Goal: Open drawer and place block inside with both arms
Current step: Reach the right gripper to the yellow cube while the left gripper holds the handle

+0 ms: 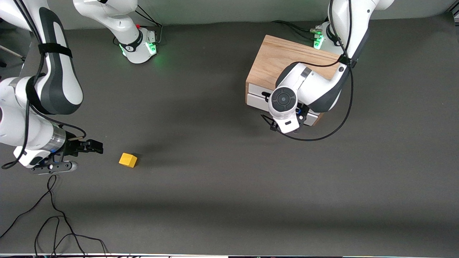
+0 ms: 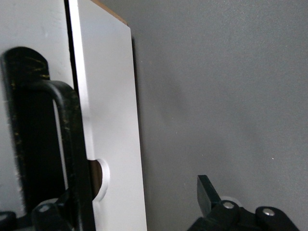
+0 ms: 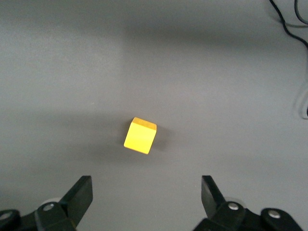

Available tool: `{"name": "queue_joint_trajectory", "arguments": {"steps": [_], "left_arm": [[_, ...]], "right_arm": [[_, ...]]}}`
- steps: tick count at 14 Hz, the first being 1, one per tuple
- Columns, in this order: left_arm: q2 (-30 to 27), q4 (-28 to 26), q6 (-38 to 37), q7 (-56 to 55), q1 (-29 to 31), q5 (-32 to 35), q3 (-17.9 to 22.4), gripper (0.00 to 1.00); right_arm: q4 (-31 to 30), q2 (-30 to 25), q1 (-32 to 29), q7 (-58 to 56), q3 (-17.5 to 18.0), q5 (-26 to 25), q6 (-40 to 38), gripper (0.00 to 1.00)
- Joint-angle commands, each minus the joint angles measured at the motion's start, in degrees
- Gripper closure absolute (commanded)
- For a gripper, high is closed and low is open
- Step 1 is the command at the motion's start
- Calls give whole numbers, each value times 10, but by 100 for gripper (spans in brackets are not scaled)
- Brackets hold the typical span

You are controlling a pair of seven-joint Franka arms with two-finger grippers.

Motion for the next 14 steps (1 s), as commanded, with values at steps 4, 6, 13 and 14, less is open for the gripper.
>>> {"name": "queue_joint_trajectory", "arguments": {"steps": [4, 6, 13, 14], "left_arm": [[-2, 16, 6, 1, -3, 16, 3, 0], [12, 33, 18, 2, -2, 21, 4, 0], [50, 86, 22, 3, -2, 34, 4, 0], [56, 98, 22, 3, -2, 38, 4, 0]], "right_arm": [[-12, 49, 9, -1, -2, 28, 85, 0], [-11, 67, 9, -1, -2, 60, 94, 0], [-54, 98, 9, -1, -4, 77, 153, 0], [-68, 98, 8, -1, -4, 77, 172, 0]]}}
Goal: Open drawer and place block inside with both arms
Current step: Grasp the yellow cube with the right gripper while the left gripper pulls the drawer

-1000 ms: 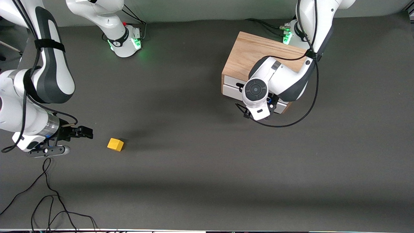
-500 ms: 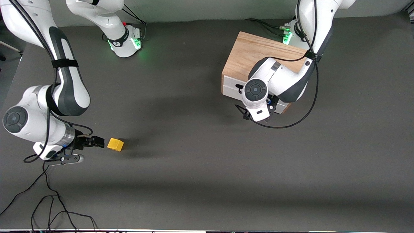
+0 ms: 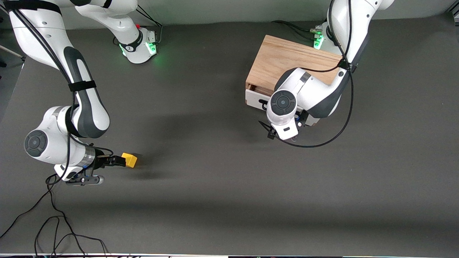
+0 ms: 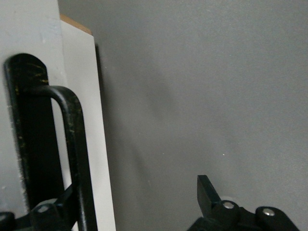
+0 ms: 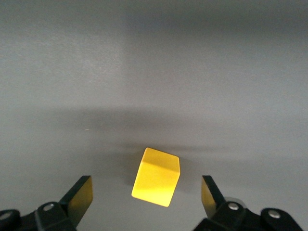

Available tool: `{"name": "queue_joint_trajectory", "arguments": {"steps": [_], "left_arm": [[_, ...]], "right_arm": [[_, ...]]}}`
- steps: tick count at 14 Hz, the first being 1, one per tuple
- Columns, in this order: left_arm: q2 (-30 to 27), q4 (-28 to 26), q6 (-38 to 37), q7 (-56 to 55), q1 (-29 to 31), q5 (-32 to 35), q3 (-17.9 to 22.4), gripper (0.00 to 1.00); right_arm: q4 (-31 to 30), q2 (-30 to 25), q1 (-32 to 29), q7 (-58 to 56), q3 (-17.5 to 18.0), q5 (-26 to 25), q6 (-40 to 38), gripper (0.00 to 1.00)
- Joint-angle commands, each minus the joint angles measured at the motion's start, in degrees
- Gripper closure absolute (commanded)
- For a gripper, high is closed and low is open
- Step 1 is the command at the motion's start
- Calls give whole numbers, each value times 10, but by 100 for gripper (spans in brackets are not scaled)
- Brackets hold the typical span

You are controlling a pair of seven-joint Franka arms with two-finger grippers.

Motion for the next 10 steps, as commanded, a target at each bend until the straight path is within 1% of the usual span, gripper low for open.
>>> {"name": "queue_joint_trajectory", "arguments": {"steps": [1, 5, 10], "left_arm": [[31, 50, 3, 3, -3, 14, 2, 0], [57, 95, 3, 3, -6, 27, 2, 0], [93, 157, 3, 3, -5, 40, 2, 0]], "right_arm": [[-46, -7, 3, -1, -4, 12, 48, 0], [-93, 6, 4, 1, -3, 13, 125, 0], [-116, 34, 19, 39, -3, 13, 195, 0]]}}
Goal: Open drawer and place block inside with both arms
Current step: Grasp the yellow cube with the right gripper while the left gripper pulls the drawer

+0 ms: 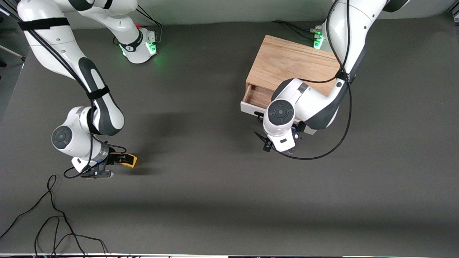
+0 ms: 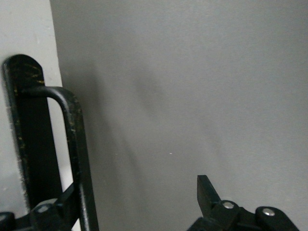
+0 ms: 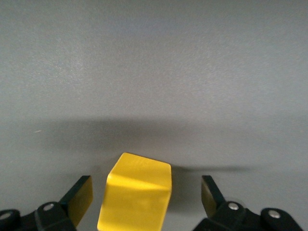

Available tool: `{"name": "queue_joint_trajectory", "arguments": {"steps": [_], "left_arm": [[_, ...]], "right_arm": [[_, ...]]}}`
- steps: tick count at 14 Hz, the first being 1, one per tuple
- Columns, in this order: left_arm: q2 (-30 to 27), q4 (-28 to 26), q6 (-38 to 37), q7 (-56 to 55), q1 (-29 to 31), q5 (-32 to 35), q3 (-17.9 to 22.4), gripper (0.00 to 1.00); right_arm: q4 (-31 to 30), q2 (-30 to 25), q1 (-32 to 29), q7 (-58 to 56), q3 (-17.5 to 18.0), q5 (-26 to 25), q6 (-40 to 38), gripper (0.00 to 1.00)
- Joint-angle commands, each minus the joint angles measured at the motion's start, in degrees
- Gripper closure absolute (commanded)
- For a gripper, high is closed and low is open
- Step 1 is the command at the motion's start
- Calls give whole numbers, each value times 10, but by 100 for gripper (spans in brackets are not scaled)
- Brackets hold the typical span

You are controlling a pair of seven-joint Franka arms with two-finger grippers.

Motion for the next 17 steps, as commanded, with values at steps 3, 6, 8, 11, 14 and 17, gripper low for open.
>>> {"name": "queue_joint_trajectory", "arguments": {"steps": [3, 6, 8, 11, 14, 17], "left_arm": [[39, 65, 0, 4, -5, 22, 2, 0], [54, 89, 0, 4, -6, 29, 2, 0], [60, 107, 3, 4, -6, 29, 2, 0], [60, 110, 30, 3, -6, 30, 2, 0], [60, 111, 50, 3, -6, 31, 3, 0], [65, 110, 50, 2, -7, 40, 3, 0]], "right_arm": [[-10, 8, 15, 33, -3, 10, 33, 0], [-11, 8, 14, 32, -3, 9, 33, 0], [-12, 8, 14, 33, -3, 9, 33, 0], [-13, 4, 14, 32, -3, 9, 28, 7], [-12, 4, 14, 33, -3, 10, 26, 26], [-11, 4, 14, 33, -3, 9, 26, 28]]}}
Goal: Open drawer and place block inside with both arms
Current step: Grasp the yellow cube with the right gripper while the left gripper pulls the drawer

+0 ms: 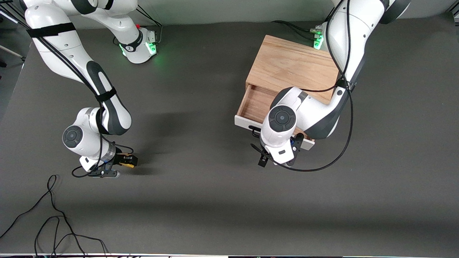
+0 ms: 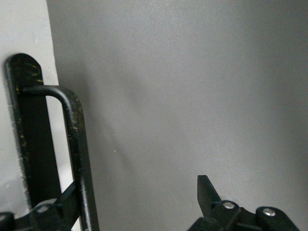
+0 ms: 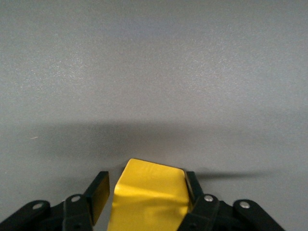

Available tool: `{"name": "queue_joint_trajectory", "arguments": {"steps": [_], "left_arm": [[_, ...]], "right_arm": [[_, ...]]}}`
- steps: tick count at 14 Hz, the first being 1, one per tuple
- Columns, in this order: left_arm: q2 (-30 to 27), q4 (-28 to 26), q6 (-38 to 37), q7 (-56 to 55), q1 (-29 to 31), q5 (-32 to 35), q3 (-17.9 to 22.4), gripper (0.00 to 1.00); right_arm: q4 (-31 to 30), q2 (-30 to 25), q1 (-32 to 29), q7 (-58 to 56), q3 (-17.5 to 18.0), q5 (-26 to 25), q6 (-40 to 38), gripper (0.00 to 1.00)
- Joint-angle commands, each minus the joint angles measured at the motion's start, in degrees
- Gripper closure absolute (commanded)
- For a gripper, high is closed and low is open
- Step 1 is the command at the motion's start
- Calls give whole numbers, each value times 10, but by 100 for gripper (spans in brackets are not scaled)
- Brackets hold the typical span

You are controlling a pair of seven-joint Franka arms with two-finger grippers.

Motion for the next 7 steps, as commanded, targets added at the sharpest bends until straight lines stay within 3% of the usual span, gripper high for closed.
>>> {"name": "queue_joint_trajectory", "arguments": {"steps": [1, 5, 7], "left_arm": [[24, 22, 21, 2, -7, 16, 4, 0], [35, 22, 21, 2, -7, 28, 4, 0], [40, 23, 21, 3, -7, 29, 4, 0]], "right_arm": [[-3, -7, 4, 9, -3, 8, 1, 34], [2, -8, 5, 8, -3, 8, 1, 66], [7, -12, 5, 9, -2, 8, 1, 68]]}}
